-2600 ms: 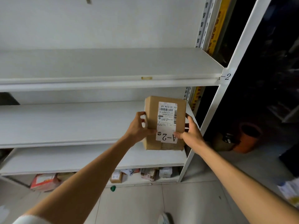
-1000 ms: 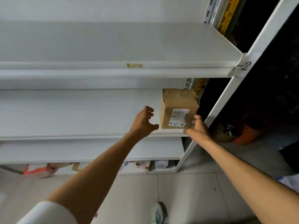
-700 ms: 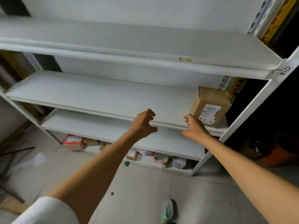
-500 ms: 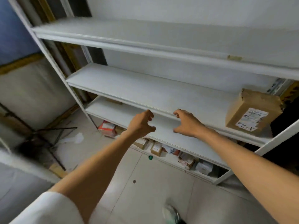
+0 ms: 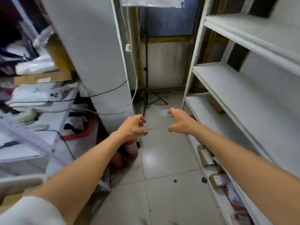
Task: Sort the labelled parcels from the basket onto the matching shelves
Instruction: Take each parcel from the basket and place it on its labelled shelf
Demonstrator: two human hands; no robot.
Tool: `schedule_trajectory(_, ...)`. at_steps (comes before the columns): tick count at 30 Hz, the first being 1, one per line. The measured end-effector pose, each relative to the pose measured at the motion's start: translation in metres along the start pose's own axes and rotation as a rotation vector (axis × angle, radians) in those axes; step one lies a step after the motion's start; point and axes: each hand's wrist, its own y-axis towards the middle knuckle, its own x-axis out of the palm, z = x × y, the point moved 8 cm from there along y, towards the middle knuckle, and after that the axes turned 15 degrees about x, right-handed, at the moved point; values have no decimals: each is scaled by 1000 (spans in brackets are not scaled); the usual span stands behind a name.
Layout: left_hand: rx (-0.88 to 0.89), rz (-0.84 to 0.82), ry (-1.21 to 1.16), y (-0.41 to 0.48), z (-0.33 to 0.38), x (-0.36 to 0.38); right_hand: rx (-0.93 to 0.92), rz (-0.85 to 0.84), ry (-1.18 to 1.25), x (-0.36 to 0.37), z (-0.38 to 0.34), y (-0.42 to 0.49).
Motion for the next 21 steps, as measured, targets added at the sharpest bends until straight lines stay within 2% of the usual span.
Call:
schedule_trajectory(2,-90,73,0,-36,-34,-17,-96,-54,-44,20,-45,7)
schedule_trajectory(5,-157,76,-72,-69,-51,-19,-158,-69,-74,41,-71,15)
schedule_trajectory(9,-465,293,-102,-203,-119,-54,-463,-279,-208,124,-193,-16)
schedule_trajectory(13,-700,466,-87,-325,-152,-66,-683,-412,-346,199,-276,-63)
schedule_trajectory(21,-987,557,-183,-481,-194,-49,-939,-578,-487,306,-379,-149)
